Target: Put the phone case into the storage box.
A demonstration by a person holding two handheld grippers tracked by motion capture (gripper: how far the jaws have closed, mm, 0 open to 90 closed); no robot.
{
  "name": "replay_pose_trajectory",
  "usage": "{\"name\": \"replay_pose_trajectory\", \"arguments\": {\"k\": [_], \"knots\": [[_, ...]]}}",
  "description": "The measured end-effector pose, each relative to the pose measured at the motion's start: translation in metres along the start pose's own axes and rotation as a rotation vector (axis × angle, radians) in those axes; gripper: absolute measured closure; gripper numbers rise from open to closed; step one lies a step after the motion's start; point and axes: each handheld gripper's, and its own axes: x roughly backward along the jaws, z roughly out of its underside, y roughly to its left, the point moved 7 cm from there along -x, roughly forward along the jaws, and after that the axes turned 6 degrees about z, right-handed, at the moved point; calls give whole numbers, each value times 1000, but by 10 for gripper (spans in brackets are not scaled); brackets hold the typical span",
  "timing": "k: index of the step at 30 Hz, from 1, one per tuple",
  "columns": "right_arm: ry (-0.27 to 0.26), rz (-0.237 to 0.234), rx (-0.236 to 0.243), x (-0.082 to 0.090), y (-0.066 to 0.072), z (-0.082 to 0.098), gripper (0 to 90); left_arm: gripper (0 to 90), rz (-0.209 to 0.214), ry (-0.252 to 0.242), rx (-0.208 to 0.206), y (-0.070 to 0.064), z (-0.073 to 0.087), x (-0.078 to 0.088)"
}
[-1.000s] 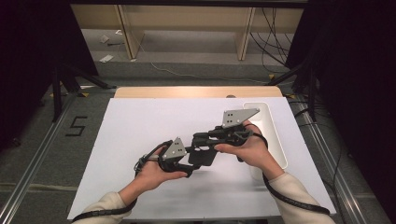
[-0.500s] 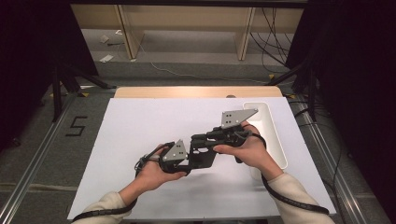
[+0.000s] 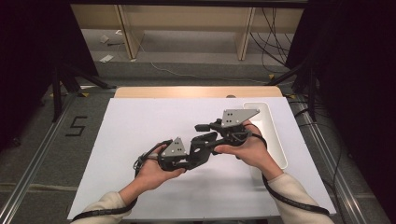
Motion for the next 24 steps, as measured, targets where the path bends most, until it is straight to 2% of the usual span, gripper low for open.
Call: {"name": "replay_pose_trajectory", "arguments": {"k": [5, 9, 13, 19, 24], "knots": [[-27, 32, -33, 0, -4, 1, 307, 795, -37, -7, 15, 2, -2, 2], [-58, 50, -70, 3, -8, -1, 293, 796, -66, -15, 37, 4, -3, 5], [-106, 111, -109, 8, -16, -3, 206, 796, -99, -16, 68, 8, -2, 7], [-118, 189, -156, 11, -23, 6, 119, 796, -150, -25, 101, 14, -2, 10], [-81, 220, -163, 8, -21, 20, 18, 795, -182, -37, 133, 17, -2, 12]]}}
